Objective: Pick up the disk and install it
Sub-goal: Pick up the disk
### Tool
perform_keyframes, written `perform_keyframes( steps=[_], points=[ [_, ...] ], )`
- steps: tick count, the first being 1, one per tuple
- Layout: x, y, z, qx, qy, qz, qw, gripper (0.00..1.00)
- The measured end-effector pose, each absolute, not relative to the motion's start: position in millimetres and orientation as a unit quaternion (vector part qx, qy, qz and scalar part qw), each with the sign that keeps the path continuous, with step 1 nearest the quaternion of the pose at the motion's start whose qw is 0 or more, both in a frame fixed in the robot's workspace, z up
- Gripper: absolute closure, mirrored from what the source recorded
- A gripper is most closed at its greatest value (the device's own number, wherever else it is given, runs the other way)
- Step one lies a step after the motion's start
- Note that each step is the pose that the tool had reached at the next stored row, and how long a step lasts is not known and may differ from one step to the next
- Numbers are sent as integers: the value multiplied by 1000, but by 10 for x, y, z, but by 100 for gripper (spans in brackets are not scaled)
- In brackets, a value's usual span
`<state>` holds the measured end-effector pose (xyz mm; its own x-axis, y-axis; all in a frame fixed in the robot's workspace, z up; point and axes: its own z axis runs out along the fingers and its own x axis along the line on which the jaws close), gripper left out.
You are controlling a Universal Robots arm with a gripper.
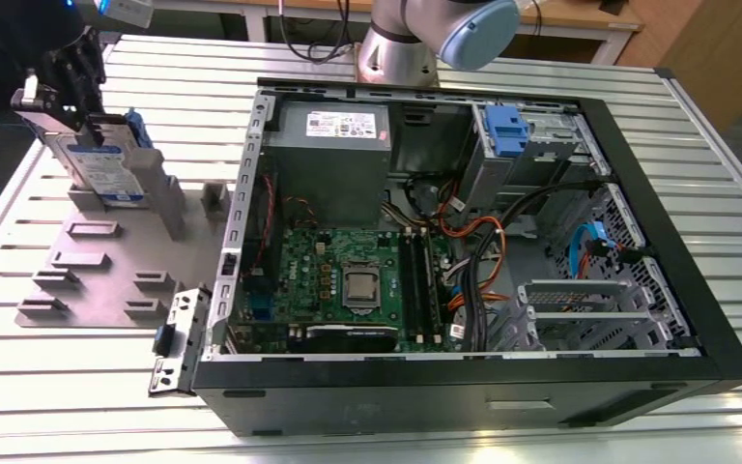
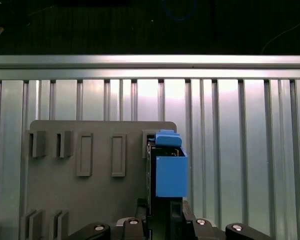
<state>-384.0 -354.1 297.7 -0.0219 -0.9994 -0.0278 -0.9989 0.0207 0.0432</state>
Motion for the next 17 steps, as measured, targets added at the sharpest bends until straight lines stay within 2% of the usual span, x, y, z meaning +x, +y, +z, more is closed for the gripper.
perform_keyframes(
  steps=[17],
  points=[
    [-3840,-3541,3058,699,-714,-25,5,65]
  ],
)
